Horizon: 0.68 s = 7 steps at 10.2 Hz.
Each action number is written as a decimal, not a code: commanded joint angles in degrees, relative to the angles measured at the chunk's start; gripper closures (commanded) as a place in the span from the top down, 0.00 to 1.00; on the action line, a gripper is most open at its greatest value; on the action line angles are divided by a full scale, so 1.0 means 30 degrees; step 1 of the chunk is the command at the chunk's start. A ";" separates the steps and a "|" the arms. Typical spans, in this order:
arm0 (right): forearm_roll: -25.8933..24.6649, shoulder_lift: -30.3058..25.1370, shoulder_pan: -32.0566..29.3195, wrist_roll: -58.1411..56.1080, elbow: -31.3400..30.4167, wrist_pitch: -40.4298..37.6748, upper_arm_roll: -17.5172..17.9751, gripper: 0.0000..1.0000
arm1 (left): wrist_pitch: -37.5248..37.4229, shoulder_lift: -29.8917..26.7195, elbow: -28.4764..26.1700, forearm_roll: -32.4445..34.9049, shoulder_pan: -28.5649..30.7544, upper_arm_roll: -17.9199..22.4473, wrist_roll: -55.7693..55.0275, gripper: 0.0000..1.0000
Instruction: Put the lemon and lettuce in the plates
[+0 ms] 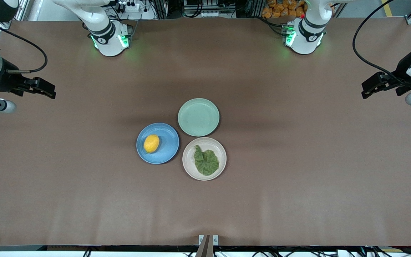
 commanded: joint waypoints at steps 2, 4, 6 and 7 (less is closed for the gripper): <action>-0.0188 -0.0430 -0.0571 -0.0503 -0.0548 0.0076 0.0423 1.00 | -0.0184 -0.0318 -0.0153 0.0010 -0.0137 0.0189 0.0253 1.00; -0.0217 -0.0459 -0.0542 -0.0535 -0.0548 0.0076 0.0452 1.00 | -0.0184 -0.0289 -0.0183 0.0010 -0.0108 0.0218 0.0253 1.00; -0.0217 -0.0459 -0.0512 -0.0535 -0.0577 0.0163 0.0452 1.00 | -0.0184 -0.0260 -0.0183 0.0010 -0.0108 0.0218 0.0224 1.00; -0.0188 -0.0459 -0.0512 -0.0535 -0.0606 0.0135 0.0452 1.00 | -0.0184 -0.0231 -0.0183 -0.0019 -0.0137 0.0218 0.0224 1.00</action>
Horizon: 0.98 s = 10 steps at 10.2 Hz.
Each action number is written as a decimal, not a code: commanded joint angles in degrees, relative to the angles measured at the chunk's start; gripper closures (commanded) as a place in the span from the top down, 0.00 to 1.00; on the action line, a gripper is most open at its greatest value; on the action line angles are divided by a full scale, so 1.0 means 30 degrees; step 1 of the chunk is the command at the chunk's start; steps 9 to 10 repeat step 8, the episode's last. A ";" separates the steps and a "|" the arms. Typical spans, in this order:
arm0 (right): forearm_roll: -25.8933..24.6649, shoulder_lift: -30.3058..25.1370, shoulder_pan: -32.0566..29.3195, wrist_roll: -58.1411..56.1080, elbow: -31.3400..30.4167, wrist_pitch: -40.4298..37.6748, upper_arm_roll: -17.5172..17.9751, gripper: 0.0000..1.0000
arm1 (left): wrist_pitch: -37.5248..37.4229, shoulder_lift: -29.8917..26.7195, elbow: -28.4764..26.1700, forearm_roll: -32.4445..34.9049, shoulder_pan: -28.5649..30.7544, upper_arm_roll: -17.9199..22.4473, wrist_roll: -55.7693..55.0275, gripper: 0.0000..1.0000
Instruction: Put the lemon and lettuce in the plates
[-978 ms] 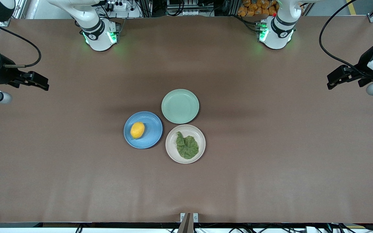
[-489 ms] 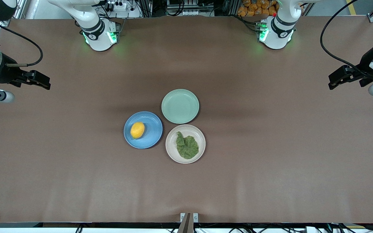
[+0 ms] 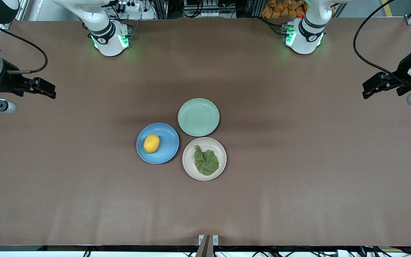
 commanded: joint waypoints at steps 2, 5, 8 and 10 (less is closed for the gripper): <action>-0.0185 -0.0459 -0.0465 -0.0245 -0.0492 0.0122 0.0421 1.00 | -0.0154 -0.0171 -0.0179 -0.0020 -0.0108 0.0162 0.0252 1.00; -0.0156 -0.0430 -0.0465 -0.0245 -0.0521 0.0064 0.0421 1.00 | -0.0154 -0.0171 -0.0179 -0.0049 -0.0108 0.0162 0.0252 1.00; 0.0252 -0.0342 -0.0349 -0.0245 -0.0522 0.0239 0.0450 1.00 | -0.0154 -0.0142 -0.0179 -0.0049 -0.0108 0.0162 0.0252 1.00; 0.0252 -0.0342 -0.0349 -0.0245 -0.0522 0.0239 0.0450 1.00 | -0.0154 -0.0142 -0.0179 -0.0049 -0.0108 0.0162 0.0252 1.00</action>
